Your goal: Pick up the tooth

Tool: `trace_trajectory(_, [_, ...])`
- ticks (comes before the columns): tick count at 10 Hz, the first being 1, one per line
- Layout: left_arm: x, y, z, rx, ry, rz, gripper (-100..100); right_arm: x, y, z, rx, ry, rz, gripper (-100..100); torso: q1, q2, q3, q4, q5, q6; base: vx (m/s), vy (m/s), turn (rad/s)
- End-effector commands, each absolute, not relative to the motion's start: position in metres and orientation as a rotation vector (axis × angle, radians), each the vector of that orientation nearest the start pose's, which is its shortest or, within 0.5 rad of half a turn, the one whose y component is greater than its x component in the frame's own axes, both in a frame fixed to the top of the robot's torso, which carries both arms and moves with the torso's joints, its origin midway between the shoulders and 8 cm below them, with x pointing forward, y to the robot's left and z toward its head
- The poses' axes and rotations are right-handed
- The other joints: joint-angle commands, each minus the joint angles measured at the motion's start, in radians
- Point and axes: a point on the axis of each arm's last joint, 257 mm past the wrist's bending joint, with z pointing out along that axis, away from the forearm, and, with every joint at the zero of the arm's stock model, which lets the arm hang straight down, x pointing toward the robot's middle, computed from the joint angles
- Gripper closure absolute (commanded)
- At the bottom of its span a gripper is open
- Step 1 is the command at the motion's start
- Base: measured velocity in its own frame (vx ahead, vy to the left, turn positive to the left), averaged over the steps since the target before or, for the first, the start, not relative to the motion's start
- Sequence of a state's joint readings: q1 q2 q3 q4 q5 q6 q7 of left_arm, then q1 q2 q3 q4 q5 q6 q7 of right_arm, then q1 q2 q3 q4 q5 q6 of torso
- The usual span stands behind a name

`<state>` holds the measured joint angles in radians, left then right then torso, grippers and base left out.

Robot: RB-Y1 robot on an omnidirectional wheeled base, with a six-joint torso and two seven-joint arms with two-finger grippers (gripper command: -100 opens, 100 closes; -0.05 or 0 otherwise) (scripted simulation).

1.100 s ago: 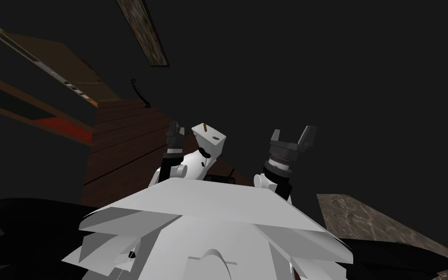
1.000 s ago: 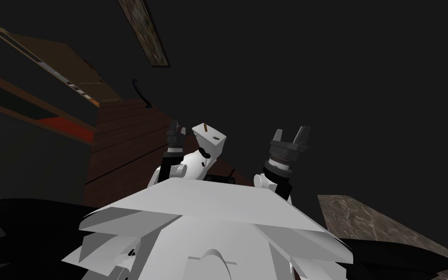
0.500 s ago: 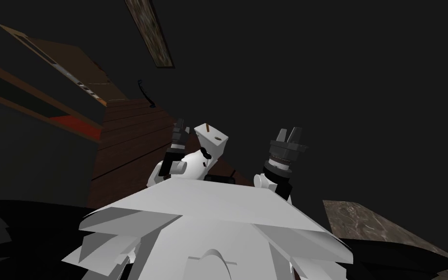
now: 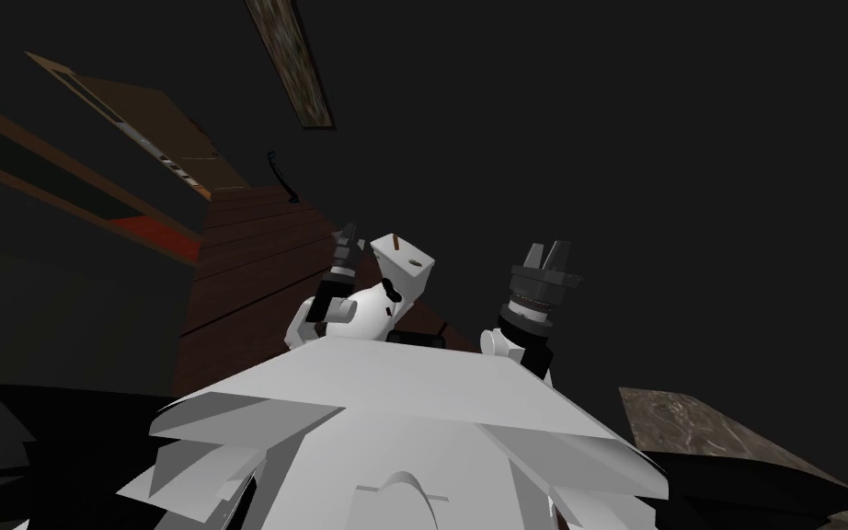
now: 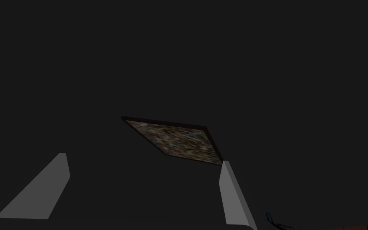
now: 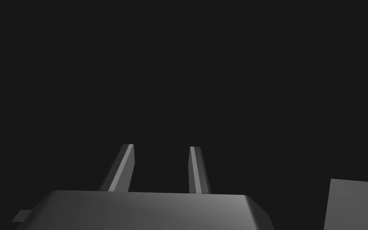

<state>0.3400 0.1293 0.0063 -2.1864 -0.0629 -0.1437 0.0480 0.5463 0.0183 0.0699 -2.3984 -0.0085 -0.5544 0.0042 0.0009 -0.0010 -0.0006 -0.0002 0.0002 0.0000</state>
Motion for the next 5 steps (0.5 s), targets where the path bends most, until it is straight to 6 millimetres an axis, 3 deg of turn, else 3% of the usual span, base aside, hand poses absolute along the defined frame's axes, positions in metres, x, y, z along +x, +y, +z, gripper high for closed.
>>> trace_trajectory(1, [0.433,0.269,-0.043,-0.811,0.960,-1.224,-100,0.308,-0.260,0.071,0.578,0.497,1.383,0,0.000,0.000,0.000,0.000,0.000,0.000,0.010,0.012,0.022])
trace_trajectory(5, [0.455,0.264,-0.054,-0.872,1.016,-1.222,-100,0.308,-0.260,0.071,0.578,0.497,1.383,0,0.000,0.000,0.000,0.000,0.000,0.000,0.010,0.007,0.036])
